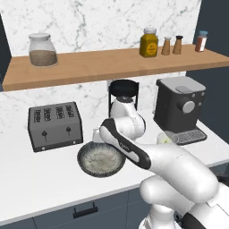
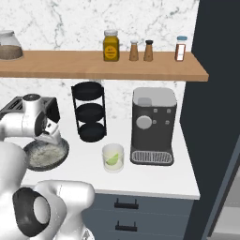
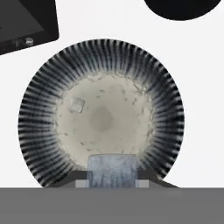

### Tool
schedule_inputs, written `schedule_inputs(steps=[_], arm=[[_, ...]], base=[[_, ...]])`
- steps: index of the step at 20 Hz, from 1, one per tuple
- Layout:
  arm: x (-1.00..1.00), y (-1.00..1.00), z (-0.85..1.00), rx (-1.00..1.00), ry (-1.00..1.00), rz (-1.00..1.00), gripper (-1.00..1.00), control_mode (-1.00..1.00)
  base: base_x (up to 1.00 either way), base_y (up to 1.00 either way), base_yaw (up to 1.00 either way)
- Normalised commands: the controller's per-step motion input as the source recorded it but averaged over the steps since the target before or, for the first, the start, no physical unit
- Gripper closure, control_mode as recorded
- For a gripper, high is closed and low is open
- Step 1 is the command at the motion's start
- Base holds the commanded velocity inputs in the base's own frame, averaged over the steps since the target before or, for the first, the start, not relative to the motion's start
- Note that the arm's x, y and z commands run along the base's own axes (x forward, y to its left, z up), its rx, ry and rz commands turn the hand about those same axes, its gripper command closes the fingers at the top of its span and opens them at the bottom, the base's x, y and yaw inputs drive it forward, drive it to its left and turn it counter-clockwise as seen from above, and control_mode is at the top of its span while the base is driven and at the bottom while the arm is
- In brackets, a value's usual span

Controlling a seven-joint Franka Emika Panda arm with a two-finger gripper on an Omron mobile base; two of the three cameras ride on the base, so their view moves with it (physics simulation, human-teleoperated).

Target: Grab a lemon wedge from the fridge and one ice cube from the ice bowl, and put them in the glass of lemonade.

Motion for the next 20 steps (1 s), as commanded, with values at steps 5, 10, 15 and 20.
schedule_inputs(steps=[5, 10, 15, 20], arm=[[-0.53, -0.83, 0.96, -0.07, -0.22, 0.0, 1.0, -1.0], [-0.07, -1.0, 0.82, -0.02, -0.07, 0.0, 1.0, -1.0], [0.16, -0.97, 0.82, -0.05, 0.0, 0.0, 1.0, -1.0], [0.26, -0.77, 0.25, -0.08, 0.01, 0.0, 1.0, -1.0]], base=[[0.0, 0.0, 0.0], [0.0, 0.0, 0.0], [0.0, 0.0, 0.0], [0.0, 0.0, 0.0]])
